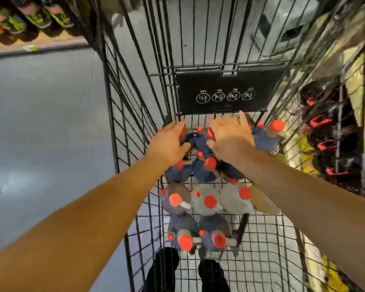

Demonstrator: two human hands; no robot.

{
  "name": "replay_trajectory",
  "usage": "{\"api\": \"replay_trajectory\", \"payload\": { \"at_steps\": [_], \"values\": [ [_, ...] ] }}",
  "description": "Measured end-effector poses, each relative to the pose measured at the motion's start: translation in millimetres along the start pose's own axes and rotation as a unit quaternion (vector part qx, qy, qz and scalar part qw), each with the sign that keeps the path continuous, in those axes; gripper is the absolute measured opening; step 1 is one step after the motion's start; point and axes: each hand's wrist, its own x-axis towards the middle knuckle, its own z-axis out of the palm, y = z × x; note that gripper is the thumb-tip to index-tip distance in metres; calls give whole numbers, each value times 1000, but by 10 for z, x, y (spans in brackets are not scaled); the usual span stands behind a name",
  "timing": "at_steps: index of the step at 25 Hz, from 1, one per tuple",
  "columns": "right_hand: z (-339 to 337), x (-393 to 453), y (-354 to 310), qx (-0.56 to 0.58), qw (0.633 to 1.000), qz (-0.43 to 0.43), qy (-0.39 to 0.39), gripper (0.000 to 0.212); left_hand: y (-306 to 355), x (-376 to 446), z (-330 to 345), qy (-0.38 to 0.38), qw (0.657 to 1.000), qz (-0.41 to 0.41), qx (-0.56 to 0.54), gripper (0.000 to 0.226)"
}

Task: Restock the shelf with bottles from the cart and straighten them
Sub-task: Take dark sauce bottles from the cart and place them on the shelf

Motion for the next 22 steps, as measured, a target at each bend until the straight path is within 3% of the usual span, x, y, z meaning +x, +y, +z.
{"api": "replay_trajectory", "payload": {
  "at_steps": [4, 8, 10, 16, 22],
  "values": [
    [337, 217, 6, -80, 995, -4, 62, 18, -28, 130, 169, 55, 998, -7, -6, 53],
    [330, 168, -33, -62, 997, 10, 55, 19, 15, 224, 173, 80, 996, -25, -22, 28],
    [273, 41, -39, -51, 994, 13, 95, 21, 1, 176, 136, 86, 995, -12, -43, 23],
    [-668, -484, -43, 213, 963, 99, 133, 27, 81, -260, -533, 169, 981, 55, -76, 21],
    [-1888, -1513, -277, 316, 884, 172, 300, 32, 344, -990, -1673, 170, 965, 179, -84, 28]
  ]
}}
